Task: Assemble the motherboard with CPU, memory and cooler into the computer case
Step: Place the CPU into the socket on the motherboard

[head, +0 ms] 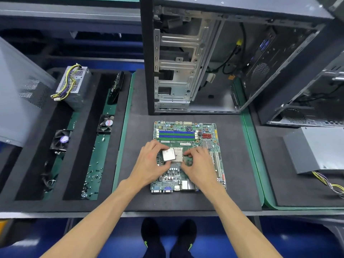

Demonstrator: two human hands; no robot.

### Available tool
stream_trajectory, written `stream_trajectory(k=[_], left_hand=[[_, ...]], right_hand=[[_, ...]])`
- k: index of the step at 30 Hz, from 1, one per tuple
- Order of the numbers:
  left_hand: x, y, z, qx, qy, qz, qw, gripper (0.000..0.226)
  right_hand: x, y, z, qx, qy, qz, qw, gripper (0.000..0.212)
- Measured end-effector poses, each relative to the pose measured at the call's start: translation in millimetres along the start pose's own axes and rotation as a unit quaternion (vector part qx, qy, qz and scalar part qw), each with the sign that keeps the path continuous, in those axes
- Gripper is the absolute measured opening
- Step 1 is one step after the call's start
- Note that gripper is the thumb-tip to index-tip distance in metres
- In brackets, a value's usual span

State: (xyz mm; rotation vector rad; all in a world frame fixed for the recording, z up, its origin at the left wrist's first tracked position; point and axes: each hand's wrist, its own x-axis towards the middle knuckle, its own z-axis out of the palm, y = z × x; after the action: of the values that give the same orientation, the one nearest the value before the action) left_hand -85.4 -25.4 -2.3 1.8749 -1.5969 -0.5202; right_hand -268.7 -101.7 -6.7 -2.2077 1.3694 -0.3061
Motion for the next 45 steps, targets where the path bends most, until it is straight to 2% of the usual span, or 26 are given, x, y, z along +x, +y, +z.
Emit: stream_trajectory(k=[5, 9, 12, 18, 21, 27, 30, 33, 35, 45], left_hand=[[0.9, 1.8, 3.3, 0.011, -0.012, 0.006, 1.000, 0.040], [0.0, 2.3, 4.2, 0.015, -0.015, 0.008, 1.000, 0.041], [-0.4, 2.4, 3.3, 0.021, -0.018, 0.013, 1.000, 0.040], [-3.2, 5.4, 2.6, 0.028, -0.007, 0.029, 0.999, 0.042], [-3.3, 9.1, 2.1, 0.023, 0.003, 0.031, 0.999, 0.041], [-0.8, 15.2, 5.2, -0.004, 0.021, 0.033, 0.999, 0.046], [0.4, 18.4, 7.1, -0.030, 0.027, 0.028, 0.999, 0.055], [1.2, 20.8, 7.9, -0.056, 0.036, 0.027, 0.997, 0.062], [1.5, 21.6, 7.5, -0.067, 0.041, 0.027, 0.997, 0.066], [1.3, 21.3, 9.0, -0.068, 0.053, 0.025, 0.996, 0.070]], right_hand=[[-0.7, -7.8, -2.5, 0.003, 0.036, 0.019, 0.999, 0.026], [7.5, -7.2, -9.5, 0.042, 0.085, -0.011, 0.995, 0.008], [23.8, -3.2, -16.8, 0.059, 0.116, -0.026, 0.991, 0.023], [35.6, -1.1, -16.1, 0.068, 0.070, 0.025, 0.995, 0.044], [32.0, 1.7, -14.0, 0.128, 0.029, 0.049, 0.990, 0.043], [22.1, 0.5, -19.6, 0.306, -0.044, 0.098, 0.946, 0.039], [21.4, 0.7, -24.5, 0.427, -0.102, 0.134, 0.888, 0.035], [19.1, 5.0, -28.7, 0.498, -0.160, 0.148, 0.839, 0.019], [17.3, 8.5, -29.1, 0.509, -0.168, 0.143, 0.832, 0.013], [17.3, 10.7, -28.2, 0.539, -0.165, 0.146, 0.813, 0.017]])
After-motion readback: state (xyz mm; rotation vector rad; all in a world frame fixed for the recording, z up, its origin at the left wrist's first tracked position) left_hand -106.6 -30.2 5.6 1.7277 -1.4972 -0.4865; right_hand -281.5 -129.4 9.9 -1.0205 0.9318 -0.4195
